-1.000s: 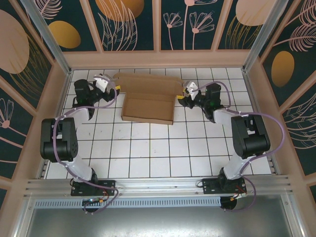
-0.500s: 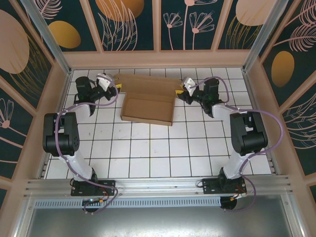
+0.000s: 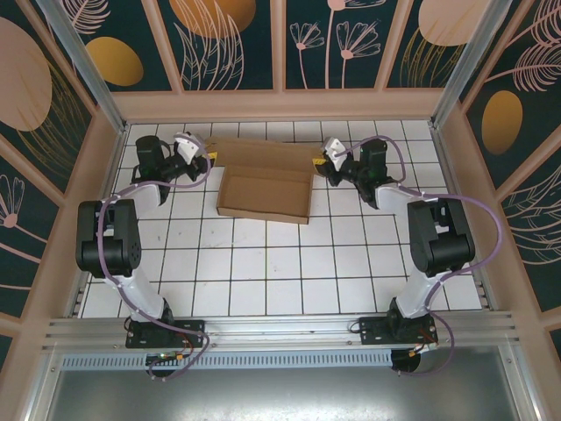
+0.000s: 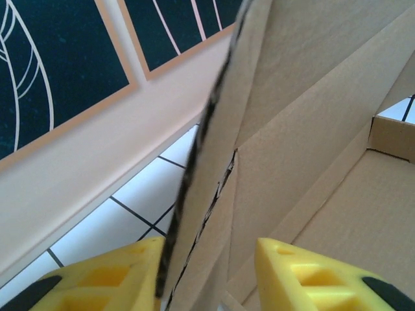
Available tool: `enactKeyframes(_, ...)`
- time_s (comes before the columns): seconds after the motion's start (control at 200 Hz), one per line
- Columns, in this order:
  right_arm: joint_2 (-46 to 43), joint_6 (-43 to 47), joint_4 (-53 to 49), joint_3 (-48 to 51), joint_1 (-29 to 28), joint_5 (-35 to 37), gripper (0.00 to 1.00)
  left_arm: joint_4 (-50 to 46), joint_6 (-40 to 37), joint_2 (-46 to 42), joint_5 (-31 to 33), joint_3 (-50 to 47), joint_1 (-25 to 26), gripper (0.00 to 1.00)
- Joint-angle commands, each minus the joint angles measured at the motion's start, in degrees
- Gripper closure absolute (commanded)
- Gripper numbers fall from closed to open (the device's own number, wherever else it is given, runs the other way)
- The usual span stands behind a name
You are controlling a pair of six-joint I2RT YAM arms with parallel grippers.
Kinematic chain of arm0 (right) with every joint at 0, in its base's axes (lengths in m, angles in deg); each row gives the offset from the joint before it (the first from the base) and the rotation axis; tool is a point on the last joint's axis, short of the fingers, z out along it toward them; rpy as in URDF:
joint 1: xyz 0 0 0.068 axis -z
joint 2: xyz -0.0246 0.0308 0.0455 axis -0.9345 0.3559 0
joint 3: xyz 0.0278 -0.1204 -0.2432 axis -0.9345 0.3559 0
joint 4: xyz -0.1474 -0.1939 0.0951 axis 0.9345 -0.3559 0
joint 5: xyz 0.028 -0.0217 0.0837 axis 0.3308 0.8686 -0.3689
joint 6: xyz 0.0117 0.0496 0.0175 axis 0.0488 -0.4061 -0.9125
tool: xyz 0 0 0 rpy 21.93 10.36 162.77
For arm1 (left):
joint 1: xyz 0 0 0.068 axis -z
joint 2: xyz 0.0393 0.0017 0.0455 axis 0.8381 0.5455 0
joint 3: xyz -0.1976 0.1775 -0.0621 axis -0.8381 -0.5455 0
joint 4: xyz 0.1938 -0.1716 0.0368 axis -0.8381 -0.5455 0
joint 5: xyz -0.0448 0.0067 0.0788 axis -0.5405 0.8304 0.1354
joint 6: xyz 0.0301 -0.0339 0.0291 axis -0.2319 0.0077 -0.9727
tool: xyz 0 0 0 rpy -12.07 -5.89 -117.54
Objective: Fold the paper box
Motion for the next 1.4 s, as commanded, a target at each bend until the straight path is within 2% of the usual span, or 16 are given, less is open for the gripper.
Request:
enactKeyframes(0.0,0.05,0.43,-1.6,-1.08,-0.44,1.05,0.89,-0.73,1.17,1.81,-2.06,1.0,0.36,0.63)
enactKeyframes(0.185,0.02,0.65,-3.65,-1.85,-0.34,4.0,1.0,-1.99,0.65,1.46,-1.51,1.47,0.68,0.94)
enactKeyframes(0.27,0.48,-0.05,-3.77,-2.1,-0.4,6.74,1.0,-1.04,0.85,0.87,-0.27,0.22,0.88,1.0)
enactKeyframes(0.49,1.14,-6.05,-3.04,-3.18,-2.31,13.02,1.0,1.11,4.32,-0.48,5.42,-1.76,3.14,1.0)
enactKeyframes(0.621,1.35,-13.49,0.36,-2.97,-5.44,21.09,1.0,2.25,8.47,-2.11,10.47,-1.56,5.62,1.0)
enactKeyframes(0.676,1.78,-17.4,0.64,-3.72,-7.17,27.26,1.0,2.96,11.76,-2.94,12.49,-1.12,6.61,0.98)
enactKeyframes(0.766,2.64,-20.61,-1.62,-5.67,-9.3,33.39,1.0,2.83,19.89,-3.48,17.03,0.31,7.88,0.98)
enactKeyframes(0.891,3.2,-28.05,-3.22,-7.26,-11.47,40.43,1.0,2.42,30.49,-5.65,26.68,-1.14,10.46,0.98)
enactKeyframes(0.966,3.02,-34.8,-2.86,-7.1,-12.63,48.31,1.0,3.03,37.97,-6.89,32.17,-4.06,11.5,0.97)
enactKeyframes(1.016,2.61,-39.84,-2.08,-6.35,-12.98,50.25,1.0,3.46,43.53,-7.46,35.93,-5.71,12.07,0.97)
enactKeyframes(1.091,2.36,-48.47,1.19,-4.45,-13.24,50.36,1.0,3.86,49.86,-7.92,37.96,-7.91,12.88,0.97)
enactKeyframes(1.241,2.62,-58.94,2.7,-3.87,-16.21,59.07,1.0,8.72,54.73,-10.0,40.67,-13.3,15.81,0.95)
enactKeyframes(1.396,0.17,-58.4,14.91,2.7,-19.44,62.66,1.0,14.08,59.68,-12.45,44.89,-17.96,18.48,0.95)
